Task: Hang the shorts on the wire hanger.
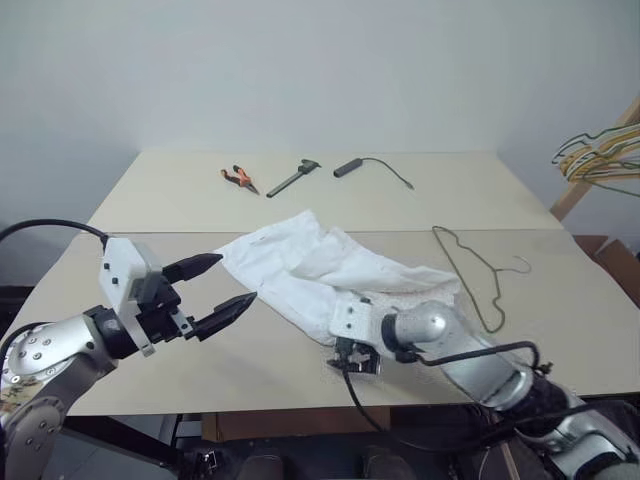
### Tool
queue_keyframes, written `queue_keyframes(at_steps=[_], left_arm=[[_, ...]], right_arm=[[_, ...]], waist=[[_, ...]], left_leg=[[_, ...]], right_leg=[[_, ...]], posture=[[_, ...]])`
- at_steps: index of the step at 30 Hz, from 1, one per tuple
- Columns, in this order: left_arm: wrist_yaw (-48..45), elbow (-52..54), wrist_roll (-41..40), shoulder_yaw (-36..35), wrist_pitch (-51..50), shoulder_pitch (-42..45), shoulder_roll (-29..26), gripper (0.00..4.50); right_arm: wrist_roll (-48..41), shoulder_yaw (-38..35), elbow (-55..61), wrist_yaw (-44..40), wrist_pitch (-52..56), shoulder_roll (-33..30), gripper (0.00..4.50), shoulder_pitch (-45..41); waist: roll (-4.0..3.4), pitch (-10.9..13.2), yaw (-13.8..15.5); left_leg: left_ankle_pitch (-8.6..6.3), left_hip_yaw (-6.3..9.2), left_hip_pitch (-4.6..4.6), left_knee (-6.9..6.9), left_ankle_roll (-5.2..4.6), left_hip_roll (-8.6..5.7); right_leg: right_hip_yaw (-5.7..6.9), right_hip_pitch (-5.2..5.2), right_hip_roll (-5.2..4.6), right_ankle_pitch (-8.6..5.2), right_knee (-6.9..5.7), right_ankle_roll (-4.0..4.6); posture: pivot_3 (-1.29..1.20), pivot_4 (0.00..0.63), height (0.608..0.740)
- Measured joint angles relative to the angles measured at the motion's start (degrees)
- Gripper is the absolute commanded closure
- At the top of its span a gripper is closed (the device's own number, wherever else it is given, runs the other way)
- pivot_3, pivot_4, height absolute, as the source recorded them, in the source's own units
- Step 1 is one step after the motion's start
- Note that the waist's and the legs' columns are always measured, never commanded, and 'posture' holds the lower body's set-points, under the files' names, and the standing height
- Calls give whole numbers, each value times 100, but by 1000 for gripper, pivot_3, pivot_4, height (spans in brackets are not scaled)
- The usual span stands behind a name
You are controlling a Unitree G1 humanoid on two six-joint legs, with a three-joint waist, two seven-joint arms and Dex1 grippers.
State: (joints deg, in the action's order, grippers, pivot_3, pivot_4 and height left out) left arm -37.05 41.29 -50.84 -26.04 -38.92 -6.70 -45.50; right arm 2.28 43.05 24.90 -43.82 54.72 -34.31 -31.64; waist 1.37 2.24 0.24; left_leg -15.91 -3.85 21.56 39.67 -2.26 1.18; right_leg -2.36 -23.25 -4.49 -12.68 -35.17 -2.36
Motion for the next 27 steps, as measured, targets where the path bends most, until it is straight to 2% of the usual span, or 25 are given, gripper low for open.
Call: queue_keyframes(at_steps=[4, 10, 12, 15, 20, 22, 25, 27], left_arm=[[5, 21, 4, -5, 7, -62, 1, 0], [34, 91, 3, -5, 11, -226, 27, 0], [51, 92, 7, -4, 20, -226, 34, 0], [60, 96, 44, 9, 60, -221, 52, 0], [-24, 42, 557, 279, 303, -212, -3, 0], [-153, -93, 983, 518, 547, -192, -148, 0], [-578, -719, 2198, 1148, 1518, -77, -564, 0], [-797, -1244, 2891, 1509, 2160, 16, -704, 0]], right_arm=[[607, 570, -244, 347, 502, 301, 1720, -454], [935, 832, -249, 659, 1455, 506, 3901, -799], [973, 898, -55, 672, 1577, 452, 4483, -809], [990, 1040, 215, 667, 1593, 165, 4483, -788], [1075, 902, 495, 603, 857, -1033, 4483, -383], [1018, 636, 640, 448, 300, -1433, 4483, -120], [680, -206, 899, 70, -975, -2174, 4483, 432], [450, -753, 951, -137, -1523, -2351, 4483, 667]], waist=[[-1, 1, -39], [-3, 2, -45], [-3, 2, -45], [0, -1, -42], [1, -1, -25], [1, -1, -44], [-3, 1, -67], [-1, 1, -115]], left_leg=[[5, 2, -6, -3, 17, 1], [6, 4, 3, -6, 24, 0], [7, 6, 19, -8, 28, -1], [14, 7, 65, -5, 39, -11], [15, -13, 67, -3, 40, -16], [15, -18, 66, -3, 40, -16], [16, -21, 65, -3, 39, -18], [16, -24, 65, -3, 39, -13]], right_leg=[[1, -1, 1, 0, -9, 2], [4, -12, -1, 2, -14, -2], [6, -28, 0, 6, -18, -10], [3, -88, -3, 11, -52, -18], [8, -90, -1, 3, -62, -13], [8, -90, 3, -1, -62, -14], [8, -86, 4, -10, -60, -19], [8, -87, 5, -10, -60, -19]], posture=[[39, 22, 740], [40, 19, 740], [38, 14, 740], [34, 9, 740], [15, 0, 740], [4, 0, 740], [-23, 0, 740], [-45, 0, 740]])
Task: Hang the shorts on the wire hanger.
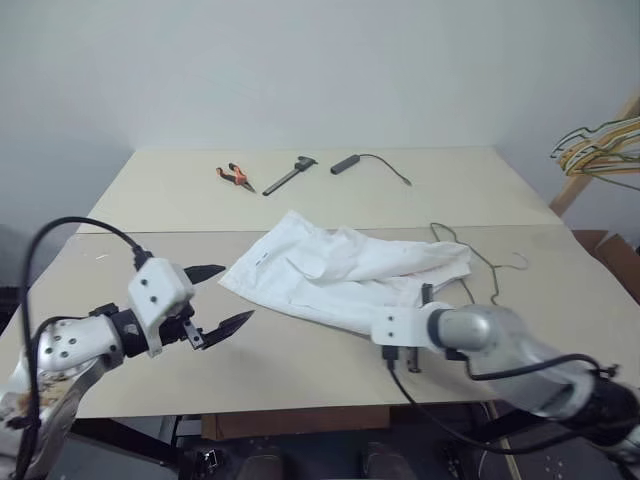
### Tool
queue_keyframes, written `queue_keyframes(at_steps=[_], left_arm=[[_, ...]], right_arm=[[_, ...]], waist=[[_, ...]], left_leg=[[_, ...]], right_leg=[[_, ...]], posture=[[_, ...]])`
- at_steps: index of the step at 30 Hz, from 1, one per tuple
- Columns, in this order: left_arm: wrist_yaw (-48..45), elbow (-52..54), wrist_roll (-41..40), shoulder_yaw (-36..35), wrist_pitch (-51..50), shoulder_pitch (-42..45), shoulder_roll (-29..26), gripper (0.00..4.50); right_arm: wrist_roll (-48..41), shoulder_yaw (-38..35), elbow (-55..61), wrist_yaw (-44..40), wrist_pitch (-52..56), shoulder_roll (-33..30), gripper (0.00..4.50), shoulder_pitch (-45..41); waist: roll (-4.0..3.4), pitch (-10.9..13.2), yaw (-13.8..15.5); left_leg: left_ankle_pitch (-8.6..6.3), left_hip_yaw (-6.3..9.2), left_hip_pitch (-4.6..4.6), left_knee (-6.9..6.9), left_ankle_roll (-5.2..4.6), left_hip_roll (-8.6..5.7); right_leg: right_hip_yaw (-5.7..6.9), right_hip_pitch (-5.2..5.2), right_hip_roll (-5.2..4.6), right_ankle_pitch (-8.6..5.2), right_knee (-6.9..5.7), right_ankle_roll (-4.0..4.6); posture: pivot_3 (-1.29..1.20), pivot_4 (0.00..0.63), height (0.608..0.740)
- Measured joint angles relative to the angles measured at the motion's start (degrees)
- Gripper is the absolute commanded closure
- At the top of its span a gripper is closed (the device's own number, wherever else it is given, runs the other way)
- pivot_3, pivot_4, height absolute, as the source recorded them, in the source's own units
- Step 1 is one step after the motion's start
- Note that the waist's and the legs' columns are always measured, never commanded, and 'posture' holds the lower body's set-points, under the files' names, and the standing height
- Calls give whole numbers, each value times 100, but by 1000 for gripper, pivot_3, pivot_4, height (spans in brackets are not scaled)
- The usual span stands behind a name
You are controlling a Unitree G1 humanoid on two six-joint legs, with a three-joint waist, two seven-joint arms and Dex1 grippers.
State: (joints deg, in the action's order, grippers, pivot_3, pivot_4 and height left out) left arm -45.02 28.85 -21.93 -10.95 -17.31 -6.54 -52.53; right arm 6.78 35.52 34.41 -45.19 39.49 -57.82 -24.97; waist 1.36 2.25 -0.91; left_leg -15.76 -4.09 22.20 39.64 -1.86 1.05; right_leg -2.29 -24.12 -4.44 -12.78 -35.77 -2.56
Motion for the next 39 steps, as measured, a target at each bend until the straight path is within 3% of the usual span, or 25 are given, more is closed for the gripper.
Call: queue_keyframes(at_steps=[9, 14, 17, 29, 32, 39], left_arm=[[-962, -3131, 2400, 1696, 3201, 1493, -351, 0], [-698, -4378, 3279, 2281, 3975, 2426, 152, 0], [-509, -4897, 3580, 2429, 4122, 2842, 407, 590], [34, -6580, 4163, 2769, 4572, 3868, 1039, 4474], [-527, -6489, 3780, 2769, 4796, 3875, 897, 4491], [-2821, -5032, 2124, 2531, 4810, 3284, -630, 4491]], right_arm=[[-1062, -1848, -18, -774, -1406, -115, 4483, 871], [-1241, -2303, -17, -907, -1527, -83, 4483, 1034], [-1264, -2424, -11, -934, -1532, -66, 4500, 1061], [-1276, -2750, -28, -965, -1533, 29, 4500, 1083], [-1275, -2780, -107, -986, -1592, 28, 4500, 1156], [-1503, -2839, -223, -1680, -2355, -302, 4500, 1643]], waist=[[3, -1, -137], [4, -3, -163], [1, -7, -178], [7, -12, -338], [8, -12, -396], [7, -10, -556]], left_leg=[[-1, -9, 5, 4, -2, 6], [-3, -13, 4, 15, -7, 8], [-3, -16, -4, 16, -7, 7], [-4, -14, 10, 21, -10, 4], [-4, -15, 11, 21, -10, 6], [-8, 7, -1, 21, -16, 29]], right_leg=[[0, 0, -3, 3, 0, 0], [-1, 5, -2, 5, -10, -4], [-3, 10, -2, 6, -14, -5], [-9, -1, -2, 9, -19, -11], [-10, -3, -2, 9, -22, -10], [-18, 2, -4, 8, -28, -12]], posture=[[-106, 0, 740], [-142, 0, 740], [-155, 0, 740], [-168, 0, 740], [-158, 0, 740], [-105, 0, 740]])
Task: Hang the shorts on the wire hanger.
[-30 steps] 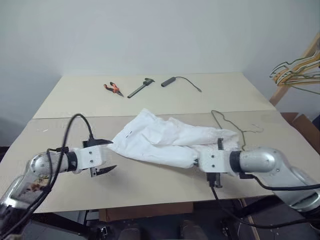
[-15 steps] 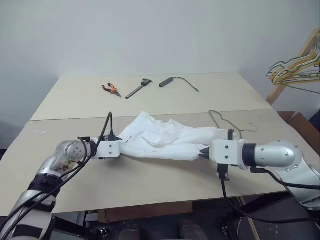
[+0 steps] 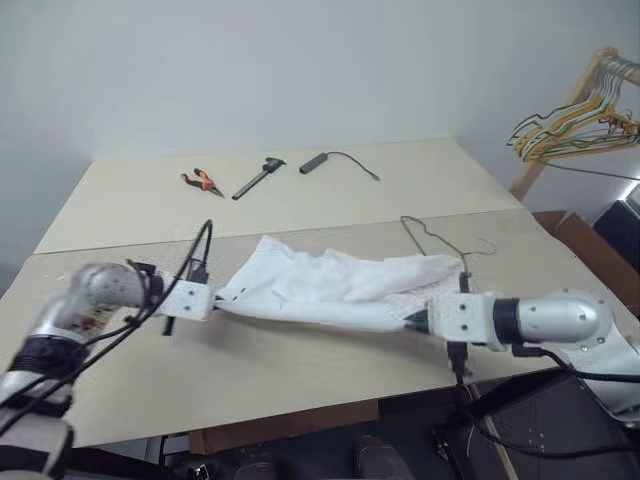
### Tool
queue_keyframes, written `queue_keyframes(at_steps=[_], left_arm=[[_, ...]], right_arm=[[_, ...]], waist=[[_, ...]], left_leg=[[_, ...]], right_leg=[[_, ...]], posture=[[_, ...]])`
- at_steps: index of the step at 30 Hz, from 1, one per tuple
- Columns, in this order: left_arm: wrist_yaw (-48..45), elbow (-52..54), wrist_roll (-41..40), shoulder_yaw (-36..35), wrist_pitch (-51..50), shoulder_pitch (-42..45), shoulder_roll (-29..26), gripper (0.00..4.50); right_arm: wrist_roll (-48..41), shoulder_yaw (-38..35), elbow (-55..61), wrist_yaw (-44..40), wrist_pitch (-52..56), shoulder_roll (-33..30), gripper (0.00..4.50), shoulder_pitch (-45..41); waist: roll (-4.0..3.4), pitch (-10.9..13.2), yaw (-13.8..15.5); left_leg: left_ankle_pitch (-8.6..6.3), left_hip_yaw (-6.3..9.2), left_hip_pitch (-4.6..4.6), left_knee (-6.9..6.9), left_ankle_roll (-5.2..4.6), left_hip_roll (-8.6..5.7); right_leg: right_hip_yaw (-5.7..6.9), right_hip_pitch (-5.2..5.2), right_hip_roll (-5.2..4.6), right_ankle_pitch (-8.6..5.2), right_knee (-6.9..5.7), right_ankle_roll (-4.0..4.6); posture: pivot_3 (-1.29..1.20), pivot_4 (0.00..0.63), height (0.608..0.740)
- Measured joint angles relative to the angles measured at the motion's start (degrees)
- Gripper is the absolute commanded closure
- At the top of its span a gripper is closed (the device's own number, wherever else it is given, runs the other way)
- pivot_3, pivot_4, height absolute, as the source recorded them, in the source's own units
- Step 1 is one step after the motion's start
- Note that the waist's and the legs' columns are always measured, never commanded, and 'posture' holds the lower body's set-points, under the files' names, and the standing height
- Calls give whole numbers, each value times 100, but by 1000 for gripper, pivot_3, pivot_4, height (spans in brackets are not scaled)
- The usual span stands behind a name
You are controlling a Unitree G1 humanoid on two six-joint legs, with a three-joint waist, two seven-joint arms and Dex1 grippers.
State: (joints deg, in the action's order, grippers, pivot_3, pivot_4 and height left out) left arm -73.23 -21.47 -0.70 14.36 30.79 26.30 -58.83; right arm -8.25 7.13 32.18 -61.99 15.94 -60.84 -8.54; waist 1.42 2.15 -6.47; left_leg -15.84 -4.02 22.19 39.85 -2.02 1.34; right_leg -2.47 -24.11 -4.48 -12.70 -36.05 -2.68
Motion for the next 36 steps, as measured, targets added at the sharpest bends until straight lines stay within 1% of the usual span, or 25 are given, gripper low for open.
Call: queue_keyframes(at_steps=[2, 4, 5, 7, 8, 9, 10, 12, 13, 14, 17, 19, 21, 23, 24, 26, 27, 29, 30, 31, 33, 35, 36], left_arm=[[-92, 230, -236, -155, -302, -139, -47, 4491], [88, 305, -270, -261, -513, -147, 3, 4491], [380, 249, -229, -389, -726, -40, 202, 4491], [846, 237, -159, -502, -1013, 303, 543, 4491], [1187, 90, -146, -635, -1299, 592, 787, 4491], [1456, 12, -147, -703, -1496, 926, 989, 4491], [1737, -171, -123, -766, -1675, 1324, 1158, 4491], [2484, -681, 123, -877, -1861, 2221, 1421, 4491], [3032, -1130, 341, -896, -1891, 2746, 1527, 4491], [3416, -1399, 507, -899, -1898, 3144, 1613, 4491], [5018, -2517, 1230, -806, -1645, 4371, 1798, 4491], [6201, -3284, 1773, -587, -1461, 5070, 1856, 4491], [7309, -3739, 2155, -504, -1241, 5645, 1881, 4491], [7881, -3876, 2338, -493, -885, 5906, 1854, 4491], [7911, -3888, 2336, -494, -715, 5911, 1829, 4491], [7525, -3713, 2253, -511, -322, 5622, 1726, 4491], [7141, -3436, 2084, -519, -112, 5245, 1649, 4491], [6135, -2623, 1591, -522, 197, 4135, 1440, 4491], [5517, -1909, 1218, -522, 184, 3318, 1270, 4491], [4958, -1325, 903, -463, 108, 2537, 1164, 4491], [4097, 211, 172, -444, -445, 1088, 899, 4491], [3558, 1621, -432, -509, -1115, -8, 527, 4491], [3362, 2205, -665, -581, -1425, -374, 381, 4491]], right_arm=[[-20, 0, -176, -79, -214, 32, 4500, -67], [50, 21, -480, -17, -355, 163, 4500, -318], [258, 103, -901, 147, -487, 400, 4500, -716], [655, 181, -1624, 510, -652, 720, 4500, -1380], [1010, 343, -2299, 826, -813, 1022, 4500, -2012], [1286, 405, -2800, 1124, -917, 1238, 4500, -2497], [1583, 521, -3415, 1454, -1067, 1472, 4500, -3053], [2169, 687, -4647, 2241, -1486, 1873, 4500, -4079], [2476, 834, -5441, 2773, -1775, 2092, 4500, -4659], [2695, 902, -5945, 3163, -1981, 2253, 4500, -5066], [3328, 1150, -7737, 4840, -2757, 2772, 4500, -6401], [3635, 1239, -8742, 6089, -3146, 3098, 4500, -7161], [3811, 1241, -9370, 7249, -3509, 3277, 4500, -7683], [3898, 1238, -9728, 7965, -3938, 3292, 4500, -7884], [3902, 1237, -9857, 8113, -4110, 3292, 4500, -7880], [3913, 1243, -10108, 8181, -4428, 3284, 4500, -7753], [3920, 1249, -10203, 8144, -4562, 3277, 4500, -7605], [3998, 1360, -10362, 7901, -4923, 3156, 4500, -7196], [4097, 1492, -10382, 7713, -5175, 3044, 4500, -6946], [4189, 1602, -10435, 7511, -5449, 2893, 4500, -6671], [4383, 1880, -10452, 7141, -6011, 2713, 4500, -6247], [4525, 2058, -10451, 6792, -6515, 2506, 4500, -5898], [4600, 2165, -10451, 6676, -6711, 2399, 4500, -5754]], waist=[[0, 0, 14], [1, 0, 51], [2, 0, 71], [8, 5, 97], [10, 6, 99], [12, 12, 104], [14, 13, 102], [14, 13, 102], [14, 13, 96], [13, 13, 93], [11, 11, 73], [11, 11, 71], [11, 11, 96], [10, 10, 136], [9, 9, 154], [8, 8, 190], [5, 6, 197], [4, 6, 195], [4, 6, 163], [4, 7, 146], [3, 8, 82], [2, 9, 52], [2, 9, 52]], left_leg=[[0, -1, -10, 8, 0, 3], [1, -3, -14, 19, -1, 8], [3, -7, -25, 28, -2, 6], [15, -17, -16, 38, -7, 0], [22, -27, -20, 45, -5, -2], [33, -35, -9, 45, -5, -5], [41, -34, 1, 44, -3, -10], [45, -30, 11, 35, -1, -20], [45, -25, 7, 30, 0, -29], [47, -21, 12, 7, 1, -36], [56, 6, 13, -46, 18, -40], [86, 7, 34, -80, 71, -52], [97, 10, 90, -101, 88, -56], [94, 9, 106, -119, 92, -60], [90, 6, 105, -122, 89, -60], [85, -35, 107, -119, 81, -63], [84, -49, 98, -117, 79, -62], [81, -66, 79, -104, 73, -58], [80, -67, 79, -98, 72, -56], [80, -64, 85, -86, 70, -53], [79, -33, 99, -75, 63, -47], [73, -14, 96, -76, 53, -46], [59, -10, 92, -76, 30, -46]], right_leg=[[1, 11, 2, 0, -1, -2], [2, 15, 7, 2, -2, -4], [1, 26, 9, 5, -4, -9], [2, 22, 12, 14, -1, -28], [2, 29, 12, 25, -5, -21], [2, 18, 11, 32, -3, -27], [2, 9, 10, 45, -6, -12], [0, -3, 8, 54, -5, 0], [-5, -6, 4, 54, -17, 0], [-9, -14, 0, 55, -7, 0], [-19, -30, -2, 53, -8, -1], [-20, -80, -19, 53, -15, 0], [-12, -145, -26, 53, -17, -1], [6, -169, -31, 53, -18, -1], [11, -168, -31, 53, -16, -1], [16, -157, -33, 50, 2, -5], [16, -139, -34, 49, 17, -8], [13, -111, -35, 46, 30, -13], [6, -110, -36, 45, 23, -13], [8, -110, -35, 45, 20, -13], [-4, -126, -38, 45, 9, -13], [-8, -124, -38, 45, 8, -13], [-12, -119, -39, 45, 0, -13]], posture=[[-91, 0, 740], [-76, 0, 740], [-70, 0, 740], [-61, 0, 740], [-53, 0, 740], [-47, 0, 740], [-44, 0, 740], [-34, 0, 740], [-31, 0, 740], [-31, 0, 740], [-10, 0, 740], [-1, 0, 740], [4, 0, 740], [8, 0, 740], [10, 0, 740], [14, 0, 740], [20, 0, 740], [29, 0, 740], [31, 0, 740], [38, 0, 740], [44, 0, 740], [52, 0, 740], [57, 0, 740]])
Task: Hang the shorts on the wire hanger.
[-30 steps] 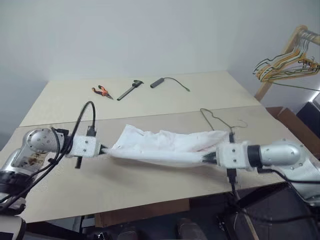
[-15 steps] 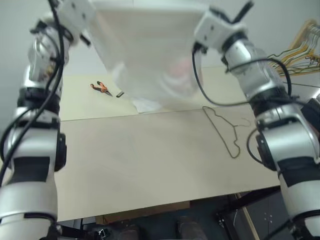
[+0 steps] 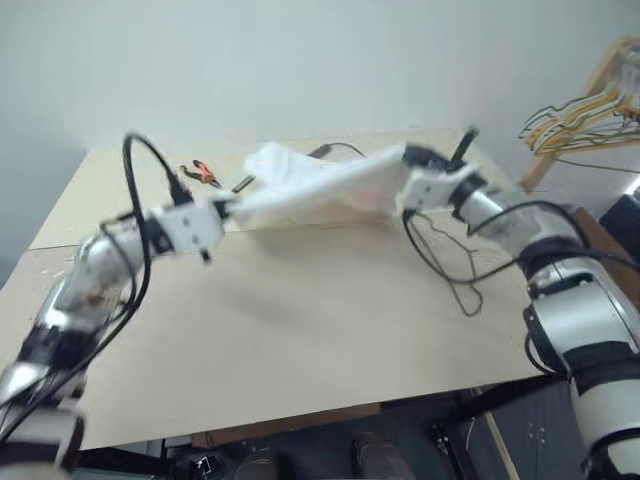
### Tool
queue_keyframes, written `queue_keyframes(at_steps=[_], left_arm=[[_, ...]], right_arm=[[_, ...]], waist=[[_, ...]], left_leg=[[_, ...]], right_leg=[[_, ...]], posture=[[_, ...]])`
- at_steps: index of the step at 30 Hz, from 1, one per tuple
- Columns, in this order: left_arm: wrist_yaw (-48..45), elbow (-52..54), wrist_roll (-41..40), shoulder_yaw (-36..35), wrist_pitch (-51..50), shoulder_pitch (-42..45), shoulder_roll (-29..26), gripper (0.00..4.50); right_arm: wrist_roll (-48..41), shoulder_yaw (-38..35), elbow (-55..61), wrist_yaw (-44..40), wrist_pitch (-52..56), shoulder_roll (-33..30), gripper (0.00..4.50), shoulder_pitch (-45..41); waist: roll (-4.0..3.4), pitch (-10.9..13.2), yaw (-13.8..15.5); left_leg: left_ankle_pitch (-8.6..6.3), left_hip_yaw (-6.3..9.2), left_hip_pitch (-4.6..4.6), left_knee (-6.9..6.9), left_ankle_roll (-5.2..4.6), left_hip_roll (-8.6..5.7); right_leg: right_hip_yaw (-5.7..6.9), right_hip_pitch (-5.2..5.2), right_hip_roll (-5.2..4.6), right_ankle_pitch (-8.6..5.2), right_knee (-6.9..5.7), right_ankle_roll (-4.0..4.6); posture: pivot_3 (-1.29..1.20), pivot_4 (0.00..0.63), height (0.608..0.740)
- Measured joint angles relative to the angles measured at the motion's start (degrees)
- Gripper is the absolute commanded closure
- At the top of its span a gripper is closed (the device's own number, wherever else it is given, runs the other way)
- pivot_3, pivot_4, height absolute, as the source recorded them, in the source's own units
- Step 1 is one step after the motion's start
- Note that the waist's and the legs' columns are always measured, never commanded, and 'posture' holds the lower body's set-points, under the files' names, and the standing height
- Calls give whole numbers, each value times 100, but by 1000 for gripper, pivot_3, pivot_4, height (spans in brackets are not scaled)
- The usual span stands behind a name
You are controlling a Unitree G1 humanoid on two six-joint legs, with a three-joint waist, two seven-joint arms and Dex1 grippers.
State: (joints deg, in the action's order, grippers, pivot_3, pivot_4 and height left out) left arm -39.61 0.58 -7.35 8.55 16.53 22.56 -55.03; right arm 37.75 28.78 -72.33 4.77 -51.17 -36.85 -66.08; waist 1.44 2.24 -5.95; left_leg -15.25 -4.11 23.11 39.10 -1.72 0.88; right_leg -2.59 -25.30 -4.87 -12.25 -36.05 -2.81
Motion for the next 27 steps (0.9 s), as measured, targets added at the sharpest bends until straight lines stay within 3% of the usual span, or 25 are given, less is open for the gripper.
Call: queue_keyframes(at_steps=[3, 6, 10, 18, 27], left_arm=[[-401, 1381, -565, -503, -835, -803, -436, 4491], [-754, 2179, -826, -819, -1378, -1473, -702, 4491], [-1063, 2859, -878, -1048, -2094, -2128, -946, 4491], [-1745, 3938, -1165, -1275, -3142, -3026, -1300, 4491], [-2319, 4544, -2101, -1359, -4297, -2621, -1577, 4491]], right_arm=[[277, 271, 61, -225, -444, -95, 4500, 233], [511, 483, 162, -337, -859, -214, 4500, 500], [810, 660, 417, -245, -1184, -381, 4500, 736], [1230, 775, 1303, 98, -1632, -902, 4500, 1577], [946, 598, 2129, -318, -1690, -1267, 4500, 2439]], waist=[[0, 1, -1], [-11, 12, 51], [-13, 18, 90], [-10, 16, 101], [-4, 19, 19]], left_leg=[[-10, 3, -41, -1, -28, -4], [-8, 1, -205, -14, -33, -6], [-8, 7, -319, -15, -33, 1], [-12, 7, -310, -24, -35, 1], [-15, 10, -315, -23, -36, 0]], right_leg=[[-3, 33, 3, 3, 0, 6], [1, 191, 8, -8, 16, 14], [3, 304, 8, -51, 15, 33], [-2, 292, 4, -52, 9, 20], [-1, 300, 4, -56, 16, 17]], posture=[[67, 0, 740], [67, 0, 740], [52, 0, 740], [-3, 8, 740], [-53, 16, 740]])
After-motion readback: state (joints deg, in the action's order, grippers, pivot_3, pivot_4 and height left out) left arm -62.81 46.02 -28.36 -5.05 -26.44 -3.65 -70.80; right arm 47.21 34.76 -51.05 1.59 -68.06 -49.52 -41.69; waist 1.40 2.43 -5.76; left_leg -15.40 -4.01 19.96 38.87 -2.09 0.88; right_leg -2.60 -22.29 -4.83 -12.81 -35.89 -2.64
